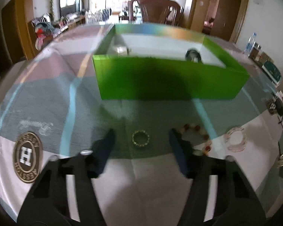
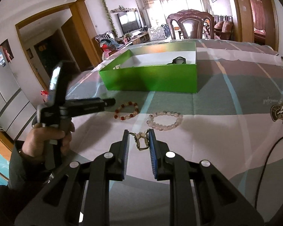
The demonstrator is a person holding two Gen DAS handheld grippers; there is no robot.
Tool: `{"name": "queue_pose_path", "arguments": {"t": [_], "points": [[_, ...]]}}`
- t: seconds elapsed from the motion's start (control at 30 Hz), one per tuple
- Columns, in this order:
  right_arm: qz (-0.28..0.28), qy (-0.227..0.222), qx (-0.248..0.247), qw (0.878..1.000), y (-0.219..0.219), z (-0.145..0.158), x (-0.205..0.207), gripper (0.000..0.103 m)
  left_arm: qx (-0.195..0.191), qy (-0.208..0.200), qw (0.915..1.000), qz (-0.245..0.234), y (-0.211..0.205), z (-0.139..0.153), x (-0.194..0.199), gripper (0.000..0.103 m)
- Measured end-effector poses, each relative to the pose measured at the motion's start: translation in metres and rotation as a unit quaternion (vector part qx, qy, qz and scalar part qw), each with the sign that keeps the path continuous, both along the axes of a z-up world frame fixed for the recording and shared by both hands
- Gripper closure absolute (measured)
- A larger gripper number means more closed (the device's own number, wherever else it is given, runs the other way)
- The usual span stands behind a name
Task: Organize jewelry
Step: 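Grasp the small ring with the left gripper while the right gripper holds the charm, then carry the small ring and the gold charm toward the green box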
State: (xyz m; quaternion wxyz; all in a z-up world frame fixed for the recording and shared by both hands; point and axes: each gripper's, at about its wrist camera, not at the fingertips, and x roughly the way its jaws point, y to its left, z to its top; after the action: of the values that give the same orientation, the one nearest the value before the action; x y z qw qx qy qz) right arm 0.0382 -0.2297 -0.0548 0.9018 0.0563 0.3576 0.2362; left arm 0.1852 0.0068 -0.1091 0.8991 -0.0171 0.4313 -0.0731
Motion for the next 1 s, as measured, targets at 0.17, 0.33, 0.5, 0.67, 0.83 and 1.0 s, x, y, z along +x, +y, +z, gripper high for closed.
{"name": "queue_pose_path", "arguments": {"t": [0.17,0.33,0.5,0.67,0.83,1.0], "points": [[0.006,-0.002,0.004,1.0,0.002,0.001,-0.001,0.082,-0.002,0.0,0.9999,0.015,0.005,-0.001,0.004,0.083],[0.009,-0.006,0.003,1.0,0.002,0.005,-0.004,0.082,-0.022,-0.038,0.999,0.004,0.012,0.018,-0.018,0.083],[0.009,-0.028,0.004,1.0,0.003,0.016,-0.011,0.082,-0.028,-0.135,0.9904,-0.01,0.011,0.079,-0.088,0.083],[0.015,-0.06,-0.003,0.998,0.011,0.028,-0.024,0.082,-0.018,-0.197,0.9796,-0.036,0.003,0.115,-0.153,0.083],[0.017,-0.067,-0.009,0.998,0.018,0.031,-0.029,0.082,-0.024,-0.198,0.9791,-0.038,0.005,0.116,-0.178,0.083],[0.014,-0.065,-0.01,0.998,0.017,0.029,-0.033,0.082,-0.026,-0.184,0.982,-0.037,0.005,0.105,-0.182,0.083]]}}
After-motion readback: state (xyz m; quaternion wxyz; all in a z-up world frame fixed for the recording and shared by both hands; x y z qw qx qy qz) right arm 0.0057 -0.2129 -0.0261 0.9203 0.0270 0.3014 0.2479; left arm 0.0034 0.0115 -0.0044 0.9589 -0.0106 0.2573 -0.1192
